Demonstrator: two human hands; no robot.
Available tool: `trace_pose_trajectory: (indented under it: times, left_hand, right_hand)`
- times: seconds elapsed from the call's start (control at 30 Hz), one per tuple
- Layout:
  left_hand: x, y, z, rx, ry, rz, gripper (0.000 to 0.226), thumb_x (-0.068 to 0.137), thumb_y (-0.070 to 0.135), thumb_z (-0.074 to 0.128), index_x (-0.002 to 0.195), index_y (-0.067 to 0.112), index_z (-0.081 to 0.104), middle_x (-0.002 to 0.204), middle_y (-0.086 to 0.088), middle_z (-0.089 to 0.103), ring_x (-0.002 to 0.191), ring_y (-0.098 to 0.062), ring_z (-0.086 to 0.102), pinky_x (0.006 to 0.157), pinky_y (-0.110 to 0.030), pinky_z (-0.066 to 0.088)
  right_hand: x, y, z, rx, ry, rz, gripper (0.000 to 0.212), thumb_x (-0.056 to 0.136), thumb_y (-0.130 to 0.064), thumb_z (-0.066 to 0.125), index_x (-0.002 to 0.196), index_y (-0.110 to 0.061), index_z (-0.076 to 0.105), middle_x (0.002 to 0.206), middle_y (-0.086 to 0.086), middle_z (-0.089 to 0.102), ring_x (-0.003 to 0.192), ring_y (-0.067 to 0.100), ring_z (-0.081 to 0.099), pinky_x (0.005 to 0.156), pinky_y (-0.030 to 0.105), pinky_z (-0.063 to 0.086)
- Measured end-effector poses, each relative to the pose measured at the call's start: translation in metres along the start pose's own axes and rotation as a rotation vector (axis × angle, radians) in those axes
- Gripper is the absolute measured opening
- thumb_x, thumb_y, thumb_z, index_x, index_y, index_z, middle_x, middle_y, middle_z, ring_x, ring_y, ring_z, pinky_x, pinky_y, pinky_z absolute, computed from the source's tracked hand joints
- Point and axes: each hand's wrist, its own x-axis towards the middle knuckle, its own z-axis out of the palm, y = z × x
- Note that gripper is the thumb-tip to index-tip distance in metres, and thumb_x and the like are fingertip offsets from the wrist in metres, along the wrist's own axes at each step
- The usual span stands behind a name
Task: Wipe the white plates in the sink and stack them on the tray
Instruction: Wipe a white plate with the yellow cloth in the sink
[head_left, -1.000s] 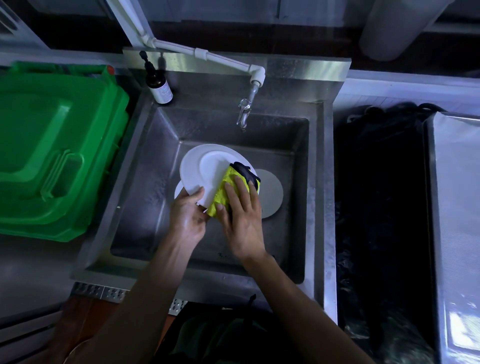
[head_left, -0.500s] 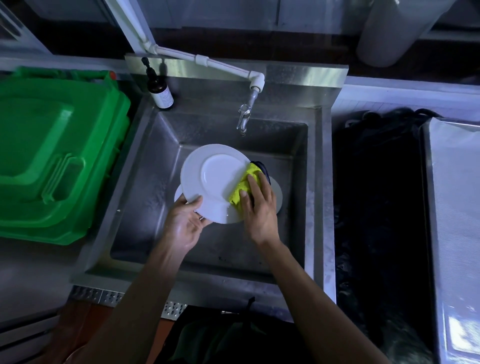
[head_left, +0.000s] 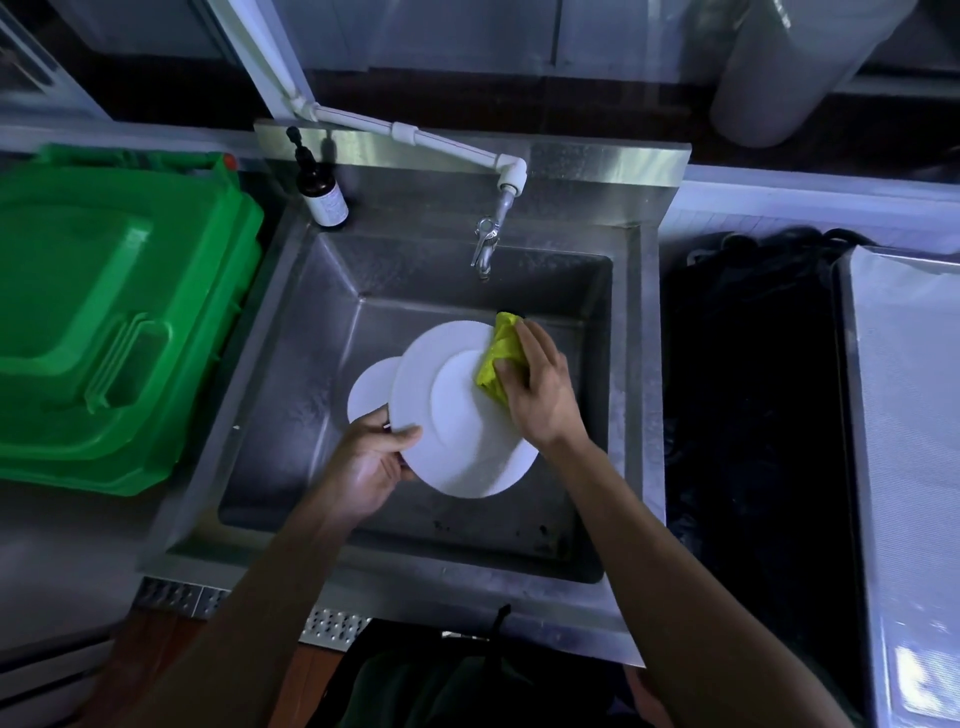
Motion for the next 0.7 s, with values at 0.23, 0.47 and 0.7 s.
trace_pose_trajectory:
  times: [0.23, 0.47, 0.7]
  left_hand:
    - [0.003, 0.01, 0.012, 0.115, -0.042, -0.045, 0.047, 0.071, 0.008, 0.067, 0.118, 0.004, 0.068, 0.11, -0.018, 0.073, 0.094, -0.035, 0.07, 0.068, -0.041, 0.06]
    - [0.015, 0.017, 0.002, 0.17, -0.058, -0.053, 0.038, 0.07, 0.005, 0.068, 0.107, 0.011, 0.074, 0.102, -0.014, 0.075, 0.087, -0.031, 0.073, 0.064, -0.04, 0.06]
    - [0.027, 0.021, -0.006, 0.246, -0.024, -0.048, 0.03, 0.067, 0.004, 0.074, 0.096, 0.013, 0.078, 0.095, -0.013, 0.073, 0.083, -0.03, 0.071, 0.067, -0.04, 0.057]
  right_hand:
    - [0.005, -0.02, 0.005, -0.139, -0.039, -0.203, 0.054, 0.1, -0.023, 0.059, 0.15, -0.011, 0.044, 0.16, 0.006, 0.035, 0.14, 0.036, 0.035, 0.118, 0.044, 0.026]
    - [-0.002, -0.033, 0.026, -0.148, 0.02, -0.287, 0.047, 0.099, -0.017, 0.06, 0.144, -0.007, 0.051, 0.155, 0.01, 0.042, 0.132, 0.038, 0.044, 0.112, 0.044, 0.034]
    - [-0.017, -0.043, 0.055, -0.103, 0.077, -0.228, 0.046, 0.097, -0.014, 0.061, 0.143, -0.01, 0.054, 0.155, 0.008, 0.043, 0.132, 0.039, 0.044, 0.112, 0.042, 0.034]
